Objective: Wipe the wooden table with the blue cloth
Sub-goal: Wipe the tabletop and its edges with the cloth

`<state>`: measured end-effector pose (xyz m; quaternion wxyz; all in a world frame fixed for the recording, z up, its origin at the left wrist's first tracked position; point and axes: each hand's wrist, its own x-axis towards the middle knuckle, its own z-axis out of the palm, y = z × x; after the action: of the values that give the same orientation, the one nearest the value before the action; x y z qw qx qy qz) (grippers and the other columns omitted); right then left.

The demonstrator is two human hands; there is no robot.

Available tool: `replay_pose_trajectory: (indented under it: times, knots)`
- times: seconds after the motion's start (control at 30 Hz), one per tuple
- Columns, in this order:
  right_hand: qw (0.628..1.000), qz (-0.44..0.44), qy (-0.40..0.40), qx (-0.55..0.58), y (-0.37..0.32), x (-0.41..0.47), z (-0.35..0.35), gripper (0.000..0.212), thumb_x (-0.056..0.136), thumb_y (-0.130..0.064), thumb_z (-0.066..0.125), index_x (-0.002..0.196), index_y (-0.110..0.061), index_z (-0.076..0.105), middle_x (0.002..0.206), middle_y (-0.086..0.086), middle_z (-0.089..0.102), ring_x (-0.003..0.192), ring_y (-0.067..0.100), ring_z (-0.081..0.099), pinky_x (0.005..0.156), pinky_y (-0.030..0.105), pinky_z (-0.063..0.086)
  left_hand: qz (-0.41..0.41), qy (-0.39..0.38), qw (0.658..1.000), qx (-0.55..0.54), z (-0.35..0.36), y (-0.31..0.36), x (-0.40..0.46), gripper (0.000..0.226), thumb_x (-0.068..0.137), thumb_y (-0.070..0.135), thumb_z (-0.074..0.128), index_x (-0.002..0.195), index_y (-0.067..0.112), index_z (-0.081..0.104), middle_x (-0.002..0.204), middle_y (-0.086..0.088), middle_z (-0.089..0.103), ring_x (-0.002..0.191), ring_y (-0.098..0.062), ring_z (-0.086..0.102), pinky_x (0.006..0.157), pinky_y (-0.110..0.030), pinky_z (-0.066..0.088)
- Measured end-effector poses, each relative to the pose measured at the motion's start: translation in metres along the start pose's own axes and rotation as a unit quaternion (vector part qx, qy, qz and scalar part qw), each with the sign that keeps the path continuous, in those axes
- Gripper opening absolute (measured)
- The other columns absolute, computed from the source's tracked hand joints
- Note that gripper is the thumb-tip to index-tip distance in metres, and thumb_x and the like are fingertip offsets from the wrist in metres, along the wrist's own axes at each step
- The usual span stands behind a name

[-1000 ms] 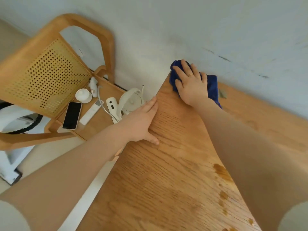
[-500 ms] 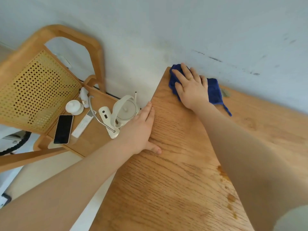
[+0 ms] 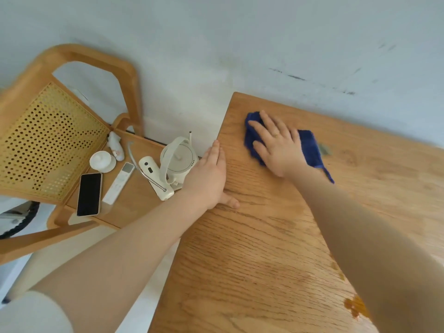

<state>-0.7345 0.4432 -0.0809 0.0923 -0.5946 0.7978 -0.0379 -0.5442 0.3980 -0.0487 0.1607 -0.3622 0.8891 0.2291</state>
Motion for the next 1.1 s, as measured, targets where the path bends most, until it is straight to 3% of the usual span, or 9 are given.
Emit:
replay_pose_trajectory:
  times: [0.17,0.37,0.5,0.63,0.7,0.8,0.9,0.97,1.1]
  knots:
    - [0.989,0.144,-0.007,0.031,0.025,0.037,-0.002,0.05,0.097,-0.04,0.025,0.146,-0.036,0.013,0.157,-0.006,-0.002,0.144,0.023,-0.001,0.113,0.046,0.002,-0.012,-0.014,1.0,0.017,0.003,-0.001,-0.002,0.137,0.058,0.063,0.072,0.145,0.004,-0.015,0.154,-0.009,-0.023,0.145,-0.023,-0.007,0.117,-0.034,0.008]
    - [0.999,0.028,-0.039,0.012,-0.018,-0.068,0.006,0.055,0.092,-0.049,0.017,0.146,-0.038,0.009,0.157,-0.009,-0.008,0.143,0.019,-0.007,0.113,0.043,-0.001,-0.054,-0.027,0.996,0.068,-0.005,0.013,-0.008,0.131,0.062,0.062,0.072,0.147,0.005,-0.012,0.155,-0.011,-0.018,0.145,-0.026,-0.004,0.116,-0.037,0.006]
    - [0.996,-0.061,-0.06,0.002,0.01,-0.072,-0.004,0.068,0.08,-0.057,0.003,0.145,-0.039,0.014,0.156,-0.012,-0.005,0.143,0.018,-0.001,0.112,0.04,0.0,-0.021,-0.002,0.995,0.101,-0.006,0.019,-0.012,0.118,0.07,0.059,0.067,0.148,0.017,-0.011,0.156,-0.008,-0.019,0.144,-0.025,-0.013,0.116,-0.039,0.001]
    - [0.998,0.06,-0.001,0.014,0.054,-0.015,-0.006,0.05,0.096,-0.044,0.027,0.145,-0.036,0.019,0.157,-0.008,0.002,0.143,0.021,0.005,0.112,0.043,0.003,0.013,0.02,0.994,0.103,-0.002,0.03,-0.018,0.105,0.078,0.04,0.068,0.148,0.026,-0.009,0.155,-0.002,-0.022,0.143,-0.022,-0.016,0.115,-0.037,-0.002]
    - [0.994,0.105,-0.005,0.028,0.071,0.006,-0.01,0.05,0.097,-0.041,0.028,0.146,-0.035,0.015,0.157,-0.007,0.0,0.144,0.022,0.003,0.113,0.044,0.002,0.032,0.006,0.996,0.086,0.003,0.041,-0.022,0.092,0.085,0.031,0.064,0.149,0.028,-0.002,0.157,0.0,-0.016,0.145,-0.021,-0.009,0.116,-0.036,0.004]
    - [0.996,0.088,-0.011,0.025,0.067,-0.002,-0.011,0.052,0.096,-0.04,0.033,0.145,-0.033,0.018,0.157,-0.005,0.001,0.144,0.021,0.001,0.113,0.046,0.005,0.023,0.029,0.999,0.025,0.012,0.066,-0.031,0.075,0.088,0.039,0.055,0.149,0.026,0.013,0.158,0.003,0.005,0.143,-0.021,0.014,0.111,-0.037,0.024]
    - [1.0,-0.011,-0.004,0.013,0.053,-0.054,-0.004,0.052,0.094,-0.04,0.037,0.143,-0.031,0.024,0.157,-0.006,0.005,0.144,0.02,0.004,0.111,0.044,0.008,0.005,0.036,0.998,0.045,0.019,0.091,-0.034,0.099,0.077,0.061,0.059,0.149,0.02,0.006,0.158,-0.001,-0.001,0.144,-0.022,0.006,0.115,-0.037,0.013]
    - [0.997,-0.068,-0.019,0.014,0.056,-0.089,-0.003,0.054,0.091,-0.046,0.025,0.143,-0.032,0.027,0.157,-0.007,0.007,0.144,0.021,0.006,0.111,0.044,0.008,-0.022,-0.005,0.998,0.054,0.023,0.102,-0.03,0.116,0.067,0.07,0.062,0.149,0.018,-0.002,0.157,-0.004,-0.01,0.145,-0.023,-0.001,0.116,-0.037,0.008]
    - [0.995,-0.099,-0.025,0.006,0.081,-0.084,-0.009,0.06,0.088,-0.051,0.011,0.143,-0.033,0.025,0.156,-0.009,0.006,0.143,0.019,0.008,0.111,0.041,0.008,-0.055,-0.054,0.995,0.07,0.032,0.113,-0.027,0.135,0.055,0.074,0.067,0.148,0.016,-0.012,0.154,-0.009,-0.024,0.144,-0.024,-0.012,0.116,-0.038,0.009]
